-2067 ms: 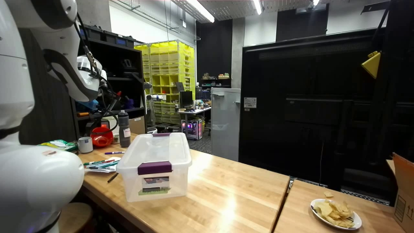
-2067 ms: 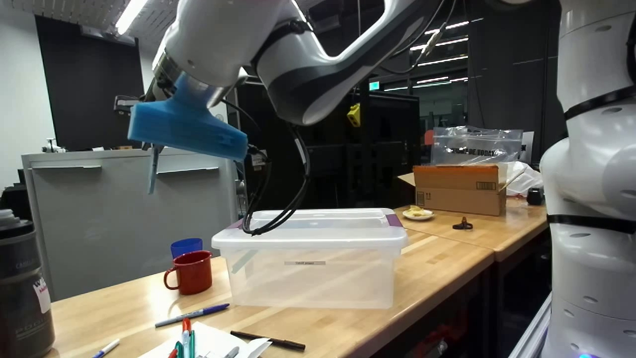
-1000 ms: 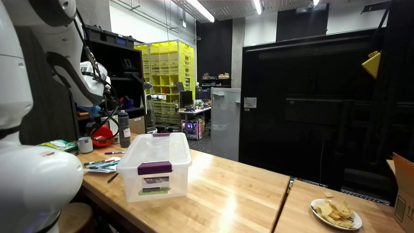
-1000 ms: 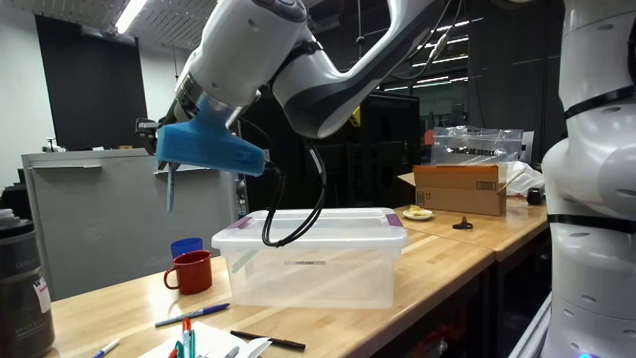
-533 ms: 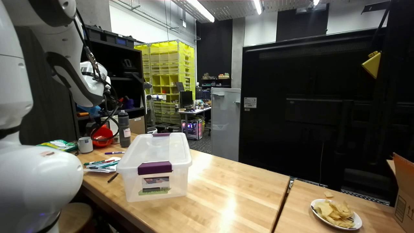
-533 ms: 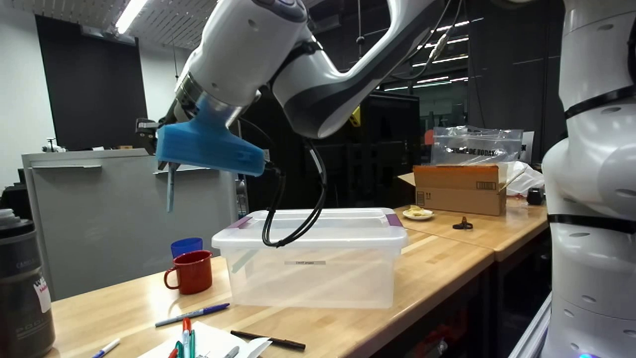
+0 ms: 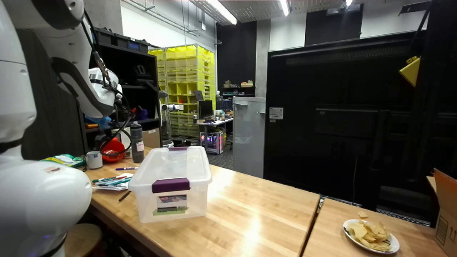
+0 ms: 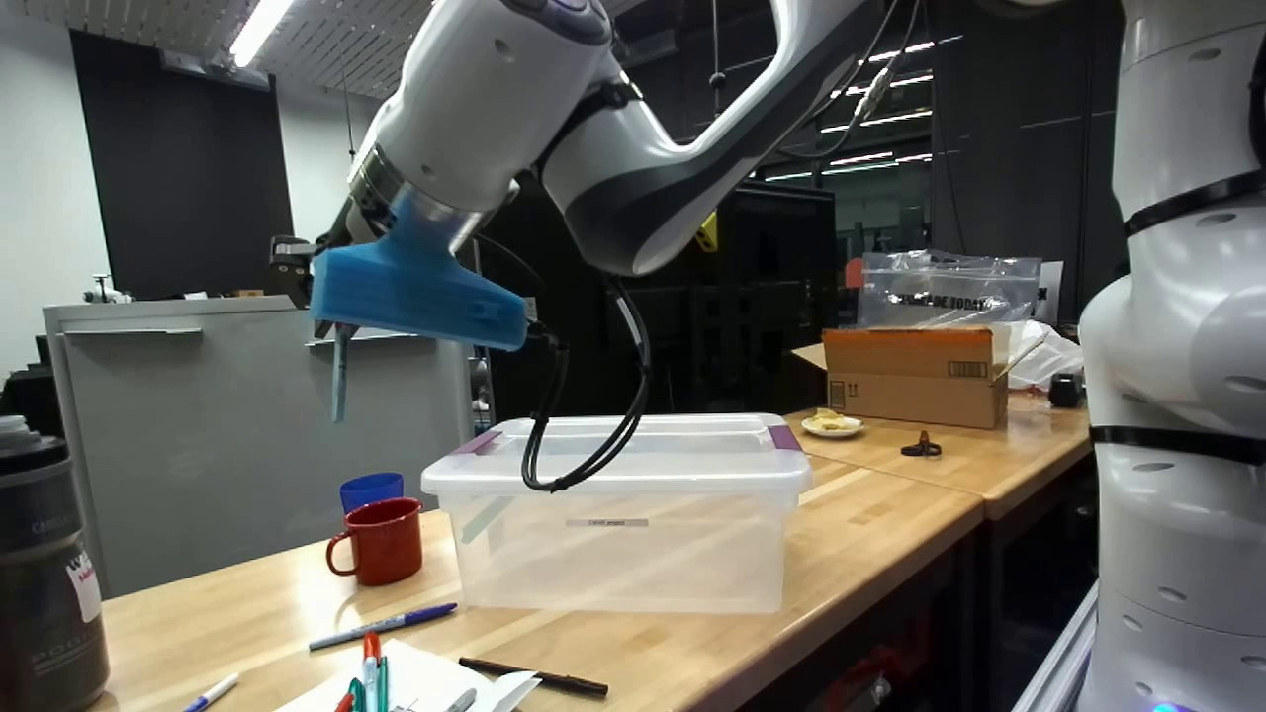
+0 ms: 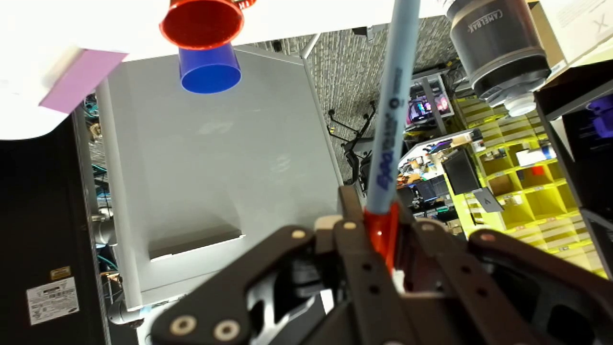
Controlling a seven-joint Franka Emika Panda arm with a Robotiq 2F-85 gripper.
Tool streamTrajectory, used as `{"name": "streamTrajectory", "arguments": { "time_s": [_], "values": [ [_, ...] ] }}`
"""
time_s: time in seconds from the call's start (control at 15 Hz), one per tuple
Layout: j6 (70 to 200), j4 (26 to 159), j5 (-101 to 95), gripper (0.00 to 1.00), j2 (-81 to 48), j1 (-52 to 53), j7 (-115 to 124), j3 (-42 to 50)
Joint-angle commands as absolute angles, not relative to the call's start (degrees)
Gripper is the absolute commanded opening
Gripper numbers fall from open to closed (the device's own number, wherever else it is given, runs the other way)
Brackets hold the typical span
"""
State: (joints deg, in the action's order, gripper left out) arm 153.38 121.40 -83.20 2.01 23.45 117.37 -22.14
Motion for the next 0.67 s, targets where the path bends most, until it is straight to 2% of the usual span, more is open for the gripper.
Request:
{"name": "streamTrajectory", "arguments": {
  "time_s": [0.0,0.13,0.2,0.6],
  "values": [
    [153.4,121.4,-83.2,0.16,2.0,23.4,117.4,-22.1],
    [153.4,121.4,-83.2,0.16,2.0,23.5,117.4,-22.1],
    [153.3,121.1,-83.5,0.04,2.0,23.4,117.6,-22.1],
    [140.4,117.4,-85.8,0.04,2.0,22.7,120.5,-22.3]
  ]
}}
